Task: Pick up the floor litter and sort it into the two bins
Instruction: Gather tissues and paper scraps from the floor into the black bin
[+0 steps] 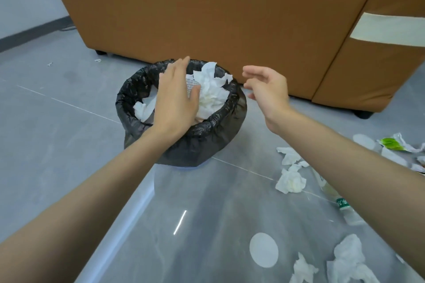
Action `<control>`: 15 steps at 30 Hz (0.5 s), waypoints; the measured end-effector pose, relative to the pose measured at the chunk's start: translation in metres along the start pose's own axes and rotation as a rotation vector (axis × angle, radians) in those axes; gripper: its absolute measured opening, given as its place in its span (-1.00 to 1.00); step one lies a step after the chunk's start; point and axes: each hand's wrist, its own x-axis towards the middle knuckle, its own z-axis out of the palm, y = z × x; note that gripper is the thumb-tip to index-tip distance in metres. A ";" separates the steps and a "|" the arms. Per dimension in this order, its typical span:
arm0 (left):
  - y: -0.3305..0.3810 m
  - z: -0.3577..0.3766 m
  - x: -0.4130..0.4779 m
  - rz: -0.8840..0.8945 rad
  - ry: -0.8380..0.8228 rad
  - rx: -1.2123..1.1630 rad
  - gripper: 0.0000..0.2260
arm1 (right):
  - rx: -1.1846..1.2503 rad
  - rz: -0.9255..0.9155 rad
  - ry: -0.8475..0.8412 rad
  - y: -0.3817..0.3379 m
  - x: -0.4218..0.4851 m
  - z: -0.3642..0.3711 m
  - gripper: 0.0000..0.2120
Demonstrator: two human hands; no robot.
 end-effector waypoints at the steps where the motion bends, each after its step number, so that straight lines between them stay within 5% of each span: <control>1: 0.006 0.004 -0.002 0.040 -0.007 -0.003 -0.56 | -0.003 0.013 0.014 0.004 -0.003 -0.007 -0.66; 10: 0.062 0.061 -0.028 0.162 -0.150 -0.191 -0.63 | -0.248 0.198 0.056 0.071 -0.032 -0.088 -0.70; 15: 0.065 0.107 -0.059 0.184 -0.341 -0.164 -0.63 | -0.851 0.193 -0.261 0.119 -0.055 -0.136 -0.64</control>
